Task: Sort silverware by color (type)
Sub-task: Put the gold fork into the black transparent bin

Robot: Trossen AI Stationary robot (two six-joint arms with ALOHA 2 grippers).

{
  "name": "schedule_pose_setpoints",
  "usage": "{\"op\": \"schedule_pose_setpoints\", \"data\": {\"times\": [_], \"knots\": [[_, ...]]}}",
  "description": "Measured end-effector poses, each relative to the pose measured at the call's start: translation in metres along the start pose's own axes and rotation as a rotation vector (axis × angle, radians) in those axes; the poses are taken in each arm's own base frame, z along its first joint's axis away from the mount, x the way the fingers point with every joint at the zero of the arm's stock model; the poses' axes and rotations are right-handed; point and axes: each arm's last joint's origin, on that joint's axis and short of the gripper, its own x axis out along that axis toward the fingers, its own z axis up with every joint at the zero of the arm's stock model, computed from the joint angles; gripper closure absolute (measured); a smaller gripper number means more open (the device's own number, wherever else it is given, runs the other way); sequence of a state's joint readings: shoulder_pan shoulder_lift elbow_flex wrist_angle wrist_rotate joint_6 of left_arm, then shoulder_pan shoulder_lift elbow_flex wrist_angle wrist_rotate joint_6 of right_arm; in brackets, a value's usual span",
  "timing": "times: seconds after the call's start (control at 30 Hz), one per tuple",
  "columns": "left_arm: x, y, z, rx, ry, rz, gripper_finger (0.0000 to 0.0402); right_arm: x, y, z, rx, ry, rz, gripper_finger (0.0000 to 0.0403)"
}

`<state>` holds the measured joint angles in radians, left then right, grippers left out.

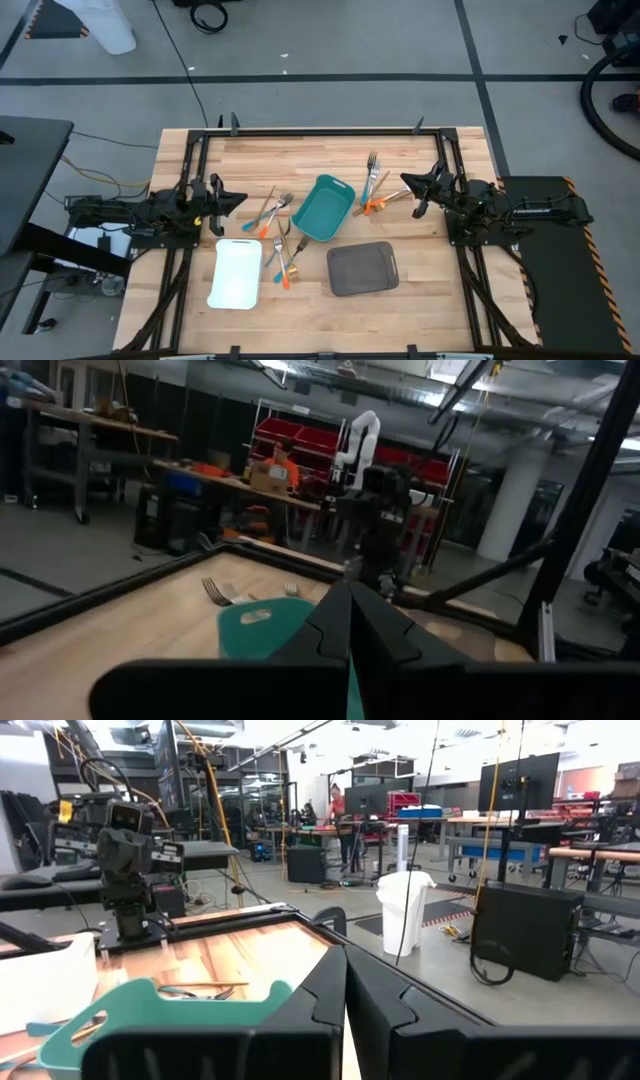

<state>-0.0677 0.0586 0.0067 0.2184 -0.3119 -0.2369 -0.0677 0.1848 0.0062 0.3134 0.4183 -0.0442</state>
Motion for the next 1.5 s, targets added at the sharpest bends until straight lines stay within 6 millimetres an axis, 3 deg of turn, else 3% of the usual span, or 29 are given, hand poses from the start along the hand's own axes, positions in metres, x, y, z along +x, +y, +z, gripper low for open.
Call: {"op": "schedule_pose_setpoints", "data": {"times": [0.27, 0.57, 0.83, 1.13, 1.23, 1.5], "knots": [[-0.001, -0.002, 0.011, 0.002, -0.111, 0.001, 0.0392, 0.0, 0.0, 0.002, 0.007, -0.024, -0.002, 0.0387], [-0.004, -0.005, 0.029, -0.062, -0.297, -0.04, 0.0392, -0.001, -0.003, 0.017, 0.226, -0.17, -0.04, 0.0387], [-0.008, -0.006, 0.039, -0.094, -0.392, -0.055, 0.0392, 0.001, -0.003, 0.016, 0.417, -0.164, -0.02, 0.0387], [0.013, -0.017, 0.064, -0.018, -0.135, 0.045, 0.0392, 0.024, 0.001, 0.024, 0.297, 0.231, -0.124, 0.0394], [0.021, -0.02, 0.063, 0.017, -0.08, 0.058, 0.0392, 0.034, 0.003, 0.027, 0.275, 0.348, -0.165, 0.0394], [0.04, -0.025, 0.067, 0.022, -0.019, 0.135, 0.036, 0.061, 0.013, 0.014, 0.198, 0.684, -0.239, 0.0394]]}}
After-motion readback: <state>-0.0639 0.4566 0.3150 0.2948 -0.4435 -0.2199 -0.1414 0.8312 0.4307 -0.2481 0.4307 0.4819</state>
